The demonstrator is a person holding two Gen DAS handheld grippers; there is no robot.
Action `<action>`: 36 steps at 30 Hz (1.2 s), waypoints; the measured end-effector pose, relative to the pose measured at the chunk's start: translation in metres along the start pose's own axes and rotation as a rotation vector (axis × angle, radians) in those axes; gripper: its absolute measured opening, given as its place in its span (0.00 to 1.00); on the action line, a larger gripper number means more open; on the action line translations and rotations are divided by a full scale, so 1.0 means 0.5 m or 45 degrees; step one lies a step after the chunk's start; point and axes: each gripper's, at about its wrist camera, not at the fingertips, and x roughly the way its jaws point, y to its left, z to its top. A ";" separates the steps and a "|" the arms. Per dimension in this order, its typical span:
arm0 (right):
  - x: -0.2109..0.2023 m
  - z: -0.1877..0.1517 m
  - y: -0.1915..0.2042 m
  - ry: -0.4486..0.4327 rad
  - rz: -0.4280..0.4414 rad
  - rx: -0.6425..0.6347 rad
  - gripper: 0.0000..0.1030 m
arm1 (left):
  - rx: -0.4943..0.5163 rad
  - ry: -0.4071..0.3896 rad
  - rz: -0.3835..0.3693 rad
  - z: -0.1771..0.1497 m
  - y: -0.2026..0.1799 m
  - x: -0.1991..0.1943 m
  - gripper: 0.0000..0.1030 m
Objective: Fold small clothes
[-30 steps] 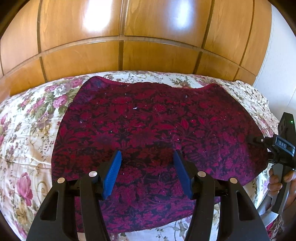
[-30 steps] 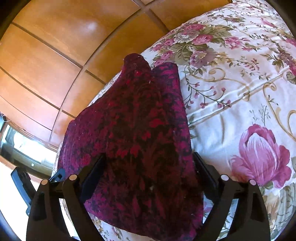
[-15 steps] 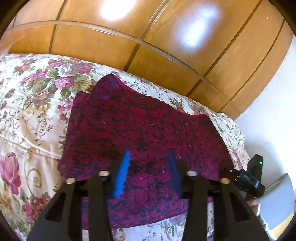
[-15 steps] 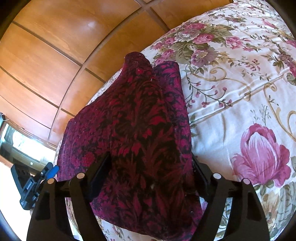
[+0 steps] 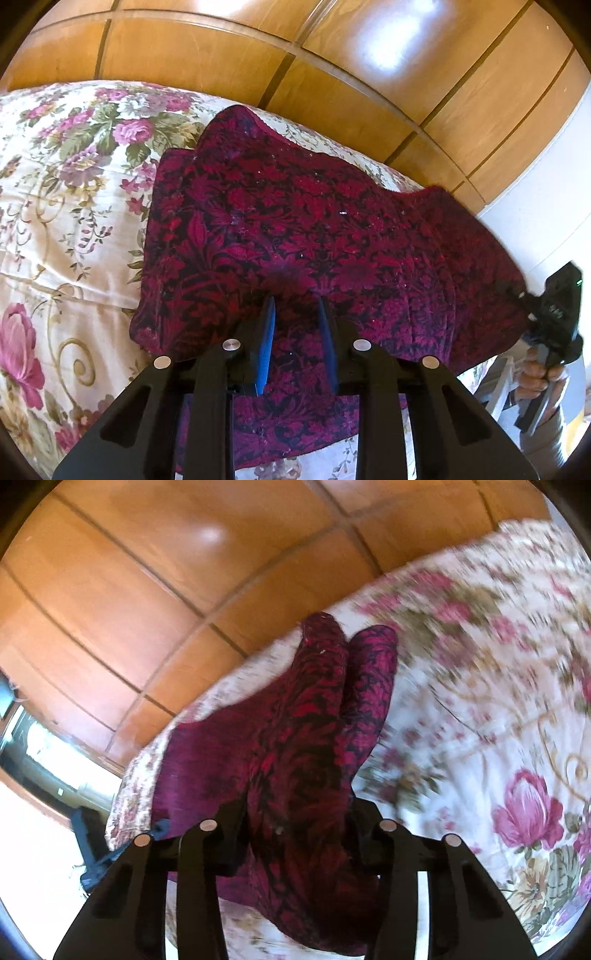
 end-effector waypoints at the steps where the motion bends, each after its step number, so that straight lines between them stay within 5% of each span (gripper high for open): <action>1: -0.004 0.001 0.019 -0.007 0.019 -0.021 0.38 | -0.006 0.004 -0.009 0.001 0.003 0.003 0.23; 7: 0.029 0.011 0.187 -0.012 0.135 -0.203 0.33 | -0.051 0.013 -0.069 0.005 0.028 0.013 0.20; 12: 0.125 -0.024 0.306 0.090 0.158 -0.381 0.31 | -0.078 0.002 -0.107 0.001 0.039 0.006 0.20; 18: 0.237 -0.120 0.386 0.244 0.091 -0.620 0.31 | -0.232 -0.087 -0.240 -0.004 0.103 -0.064 0.20; 24: 0.282 -0.213 0.442 0.236 -0.041 -0.935 0.31 | -0.305 -0.217 -0.327 0.008 0.167 -0.166 0.20; 27: 0.292 -0.237 0.450 0.192 -0.100 -1.030 0.31 | -0.296 -0.242 -0.375 0.028 0.161 -0.182 0.36; 36: 0.271 -0.276 0.455 0.055 -0.171 -1.189 0.31 | -0.131 -0.020 -0.418 0.131 0.054 -0.058 0.41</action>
